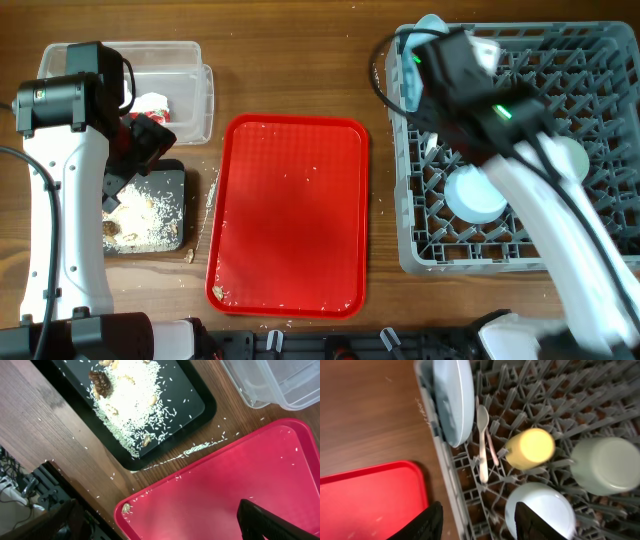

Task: Sort waste into correct bins and load items into the dishwasher rack
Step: 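Carry the plate into the rack's back row and stand it upright, then release the plate and withdraw the right gripper to the rack's front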

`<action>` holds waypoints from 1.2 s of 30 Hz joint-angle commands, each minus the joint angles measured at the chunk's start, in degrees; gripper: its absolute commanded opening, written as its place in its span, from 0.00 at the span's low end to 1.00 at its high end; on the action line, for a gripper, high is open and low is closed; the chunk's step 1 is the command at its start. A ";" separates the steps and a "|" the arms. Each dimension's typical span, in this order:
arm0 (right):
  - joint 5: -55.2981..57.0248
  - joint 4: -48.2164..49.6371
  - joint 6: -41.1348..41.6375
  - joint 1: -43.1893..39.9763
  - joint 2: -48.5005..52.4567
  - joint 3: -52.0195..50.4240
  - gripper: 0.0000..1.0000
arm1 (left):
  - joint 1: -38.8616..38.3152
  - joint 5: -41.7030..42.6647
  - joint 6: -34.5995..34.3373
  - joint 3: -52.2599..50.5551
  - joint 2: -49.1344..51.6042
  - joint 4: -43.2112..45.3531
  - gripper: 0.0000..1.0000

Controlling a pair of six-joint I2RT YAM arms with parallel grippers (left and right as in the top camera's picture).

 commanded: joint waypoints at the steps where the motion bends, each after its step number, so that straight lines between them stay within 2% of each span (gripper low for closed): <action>1: -1.46 -5.97 5.53 2.80 -8.02 -0.37 0.47 | 0.24 -0.98 0.07 0.57 -0.39 -0.02 1.00; 6: -1.46 -6.47 9.40 12.79 -22.36 -10.88 0.47 | 0.24 -0.98 0.07 0.57 -0.39 -0.02 1.00; 7: -1.46 -5.66 11.28 14.80 -25.18 -13.64 0.50 | 0.24 -0.98 0.07 0.57 -0.39 -0.02 1.00; 8: -1.53 -5.25 13.62 16.39 -27.91 -16.39 0.81 | 0.24 -0.98 0.07 0.57 -0.39 0.00 1.00; 9: -1.95 -5.14 15.67 17.00 -29.75 -18.25 1.00 | 0.24 -0.98 0.07 0.57 -0.39 0.00 1.00; 11: -3.65 -5.20 18.14 17.05 -31.61 -20.50 1.00 | 0.24 -0.98 0.07 0.57 -0.39 -0.02 1.00; 16: -3.61 -5.14 18.16 17.05 -31.32 -20.83 1.00 | 0.24 -0.98 0.07 0.57 -0.39 -0.02 1.00; 25: -5.95 -4.57 15.47 17.18 -28.68 -20.83 1.00 | 0.24 -0.98 0.07 0.57 -0.39 -0.02 1.00; 26: -5.92 -4.04 14.03 16.94 -29.00 -20.83 1.00 | 0.24 -0.98 0.07 0.57 -0.39 -0.02 1.00; 28: -7.80 -0.13 6.16 15.21 -30.38 -21.40 1.00 | 0.24 -0.98 0.07 0.57 -0.39 0.00 1.00; 31: -17.35 9.51 -6.19 8.57 -32.94 -24.22 1.00 | 0.24 -0.98 0.07 0.57 -0.39 -0.02 1.00; 33: -22.58 15.43 -10.97 3.19 -35.08 -28.22 1.00 | 0.24 -0.98 0.07 0.57 -0.39 -0.02 1.00; 36: -26.14 22.91 -11.21 -4.63 -39.67 -37.40 1.00 | 0.24 -0.98 0.07 0.57 -0.39 -0.02 1.00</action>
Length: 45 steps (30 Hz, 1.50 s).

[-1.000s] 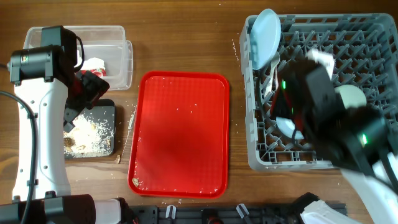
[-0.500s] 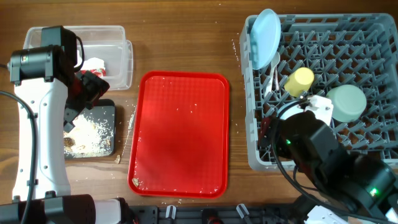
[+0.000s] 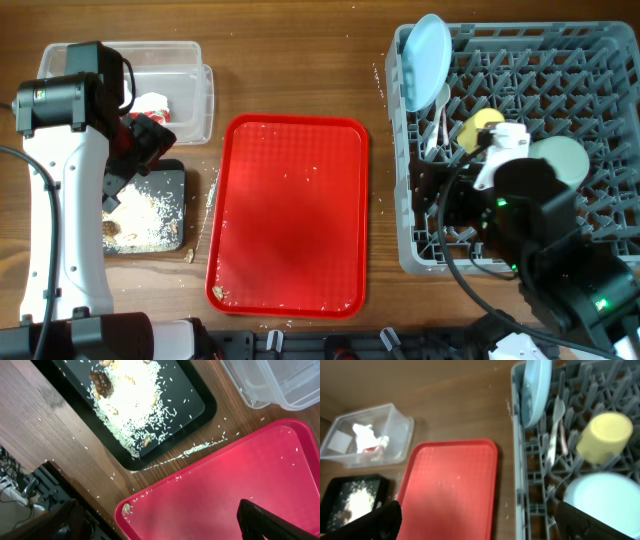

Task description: Sort waste into correct bins and load items into the dishwasher rack

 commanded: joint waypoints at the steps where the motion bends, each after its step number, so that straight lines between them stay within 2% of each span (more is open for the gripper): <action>1: -9.07 6.99 -5.79 -8.61 -6.01 -11.80 1.00 | 0.24 -0.98 0.07 0.57 -0.39 -0.04 1.00; 6: -14.56 27.10 -5.86 -14.69 -17.86 -31.74 1.00 | 0.24 -0.98 0.07 0.57 -0.39 -0.02 1.00; 13: -15.63 42.47 -5.90 -17.81 -30.99 -50.90 1.00 | 0.24 -0.98 0.07 0.57 -0.39 -0.04 1.00; 16: -15.65 49.94 -10.05 -17.92 -35.08 -57.07 1.00 | 0.24 -0.98 0.07 0.57 -0.39 -0.04 1.00; 19: -15.65 51.39 -14.80 -19.06 -38.56 -60.06 1.00 | 0.24 -0.98 0.07 0.57 -0.39 -0.04 1.00; 25: -15.65 51.21 -15.41 -26.01 -42.47 -61.51 1.00 | 0.24 -0.98 0.07 0.57 -0.39 -0.04 1.00; 30: -15.45 51.34 -24.83 -28.85 -46.71 -63.30 1.00 | 0.24 -0.98 0.07 0.57 -0.39 -0.04 1.00; 35: -13.97 51.17 -27.89 -30.56 -47.91 -63.30 1.00 | 0.24 -0.98 0.07 0.57 -0.39 -0.04 1.00; 38: -13.86 51.15 -34.36 -30.56 -47.91 -63.30 1.00 | 0.24 -0.98 0.07 0.57 -0.39 -0.04 1.00; 45: -13.88 51.17 -34.82 -30.53 -47.87 -63.30 0.99 | 0.24 -0.98 0.07 0.57 -0.39 -0.02 1.00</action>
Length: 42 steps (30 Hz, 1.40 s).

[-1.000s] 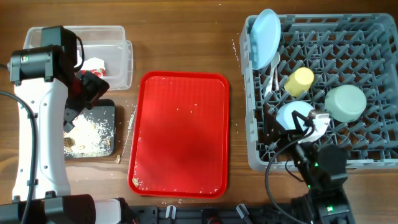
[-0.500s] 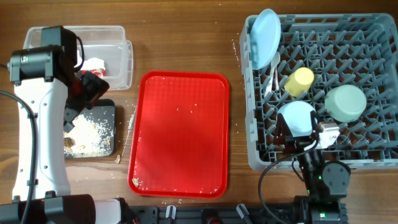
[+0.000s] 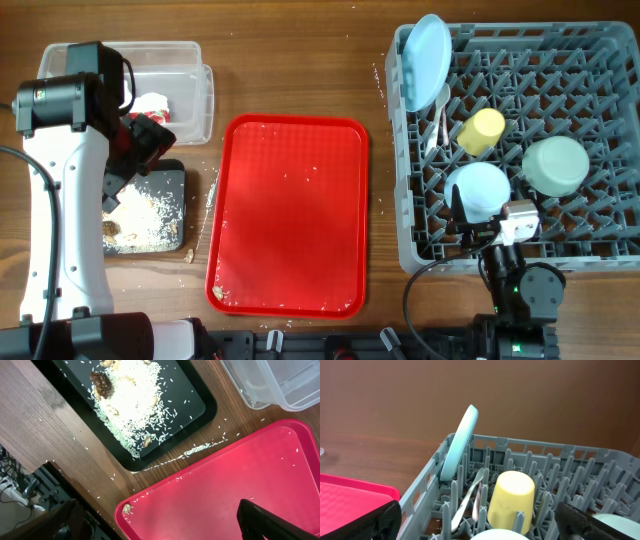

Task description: Sort waste into correct bins and load items into the dishwasher rack

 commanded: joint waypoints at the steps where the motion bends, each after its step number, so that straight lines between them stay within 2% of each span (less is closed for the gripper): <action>1: 0.52 0.17 -1.42 -0.28 -0.87 -0.42 1.00 | 0.24 -0.72 0.07 0.57 -0.39 -0.02 1.00; 27: 0.52 0.17 -1.42 -0.28 -0.57 -0.42 1.00 | 0.20 -0.44 0.07 0.52 -2.43 -0.04 1.00; 29: 0.52 0.17 -1.40 -0.28 -0.57 -0.42 1.00 | -0.59 0.50 0.13 -0.70 -6.62 1.14 1.00; 34: 0.52 0.17 -1.42 -0.28 -0.57 -0.42 1.00 | -4.63 0.42 9.07 -13.81 -21.73 14.86 1.00; 38: 0.52 0.17 -1.42 -0.28 -0.57 -0.42 1.00 | -7.04 1.31 13.97 -29.20 -36.17 25.73 1.00; 40: 0.52 0.17 -1.40 -0.28 -0.57 -0.42 1.00 | -7.13 3.69 15.08 -40.26 -46.60 33.88 1.00; 42: 0.52 0.17 -1.40 -0.28 -0.57 -0.42 1.00 | -7.13 6.62 18.10 -46.25 -52.41 37.35 1.00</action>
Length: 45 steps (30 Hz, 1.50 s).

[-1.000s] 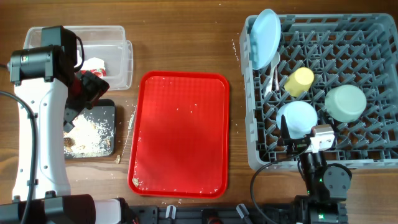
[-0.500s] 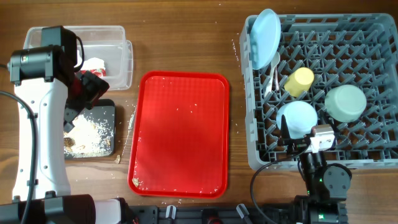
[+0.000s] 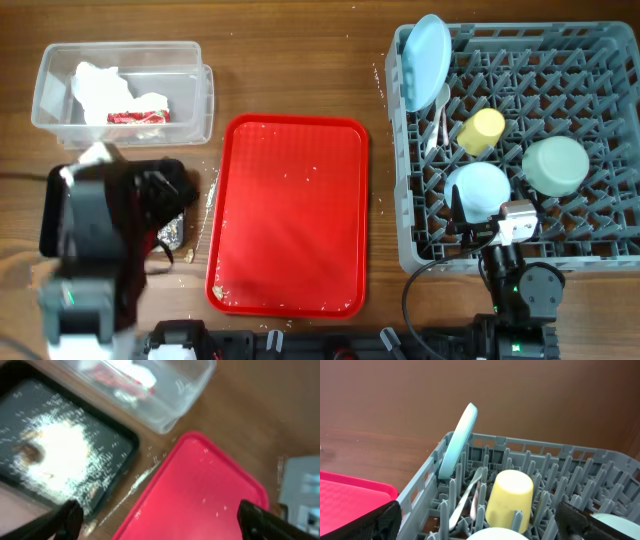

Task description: Sort waste into correct bins and load items into the dishwasher rack

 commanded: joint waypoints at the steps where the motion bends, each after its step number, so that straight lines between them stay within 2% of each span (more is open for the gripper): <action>1: 0.33 0.20 -0.55 -0.28 -0.55 -0.15 1.00 | -0.26 6.08 7.06 -12.70 -12.57 3.91 1.00; 5: 0.33 0.20 -0.55 -0.28 -0.55 -0.15 1.00 | -0.26 7.52 7.15 -16.41 -18.62 4.02 1.00; 9: 0.33 0.20 -0.55 -0.28 -0.55 -0.15 1.00 | -0.26 8.61 8.37 -19.91 -23.69 9.49 1.00; 11: 0.33 0.20 -0.55 -0.28 -0.55 -0.15 1.00 | -0.26 8.63 11.50 -24.15 -28.28 13.22 1.00; 15: 0.33 0.20 -0.57 -0.28 -0.55 -0.15 1.00 | -0.26 8.68 11.85 -32.48 -35.45 21.86 1.00; 19: 0.33 0.20 -0.59 -0.28 -0.55 -0.15 1.00 | -0.26 11.69 11.85 -42.71 -41.79 35.65 1.00; 26: 0.33 0.20 -0.55 -0.28 -0.55 -0.15 1.00 | -0.26 11.87 11.85 -49.37 -44.68 51.25 1.00; 34: 0.33 0.20 -0.57 -0.28 -0.55 -0.15 1.00 | -0.26 14.01 11.67 -55.49 -45.05 60.81 1.00; 39: 0.33 0.20 -0.57 -0.28 -0.55 -0.15 1.00 | -0.24 13.81 11.91 -55.91 -45.05 60.50 1.00; 45: 0.33 0.20 -0.55 -0.28 -0.55 -0.15 1.00 | -0.24 9.25 11.87 -55.91 -45.05 51.30 1.00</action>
